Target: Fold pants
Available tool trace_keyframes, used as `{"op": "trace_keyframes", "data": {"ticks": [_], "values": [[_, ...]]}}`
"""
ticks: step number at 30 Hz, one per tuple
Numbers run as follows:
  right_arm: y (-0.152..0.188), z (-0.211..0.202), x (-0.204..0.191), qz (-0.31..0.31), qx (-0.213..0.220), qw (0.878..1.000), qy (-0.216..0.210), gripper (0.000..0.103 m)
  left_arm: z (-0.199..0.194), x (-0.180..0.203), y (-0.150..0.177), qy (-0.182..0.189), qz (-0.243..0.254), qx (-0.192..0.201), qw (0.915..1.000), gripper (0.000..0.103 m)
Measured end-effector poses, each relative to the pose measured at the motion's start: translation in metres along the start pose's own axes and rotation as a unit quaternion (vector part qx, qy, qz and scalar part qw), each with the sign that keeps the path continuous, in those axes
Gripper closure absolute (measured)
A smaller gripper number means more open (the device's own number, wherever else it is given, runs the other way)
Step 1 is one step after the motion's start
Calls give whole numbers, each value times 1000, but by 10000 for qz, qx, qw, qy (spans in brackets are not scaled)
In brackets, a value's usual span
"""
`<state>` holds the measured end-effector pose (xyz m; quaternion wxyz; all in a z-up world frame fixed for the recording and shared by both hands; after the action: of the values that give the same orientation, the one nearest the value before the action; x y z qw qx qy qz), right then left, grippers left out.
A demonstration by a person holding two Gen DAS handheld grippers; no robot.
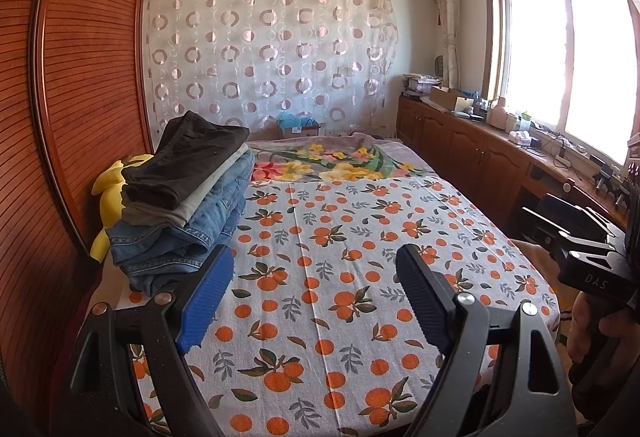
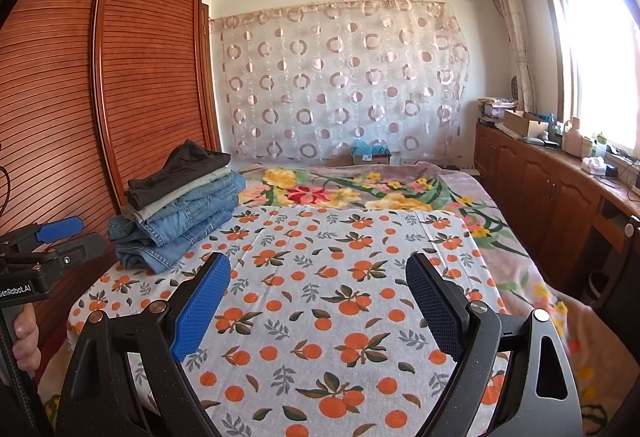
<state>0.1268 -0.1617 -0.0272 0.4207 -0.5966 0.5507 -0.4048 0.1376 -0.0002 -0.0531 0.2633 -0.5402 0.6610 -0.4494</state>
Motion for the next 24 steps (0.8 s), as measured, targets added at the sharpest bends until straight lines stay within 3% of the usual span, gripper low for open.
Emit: {"op": "trace_keyframes", "data": {"ticks": [24], "values": [[1, -2, 1, 34, 6, 10000, 8, 13, 0, 0, 1, -2, -5, 5, 10000, 19]]}}
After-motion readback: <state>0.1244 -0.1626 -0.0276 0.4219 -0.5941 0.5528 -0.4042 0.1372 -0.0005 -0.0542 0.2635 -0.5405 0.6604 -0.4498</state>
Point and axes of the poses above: each gripper's, at about its wrist camera, not at the fingertips, and z roughly the way its jaws point, x to its right, y to its underside, the point moved 10 cm from there along z, roughly the way its jaws point, and after that the axes turned 12 degrees about y, right-handed, at the moved point
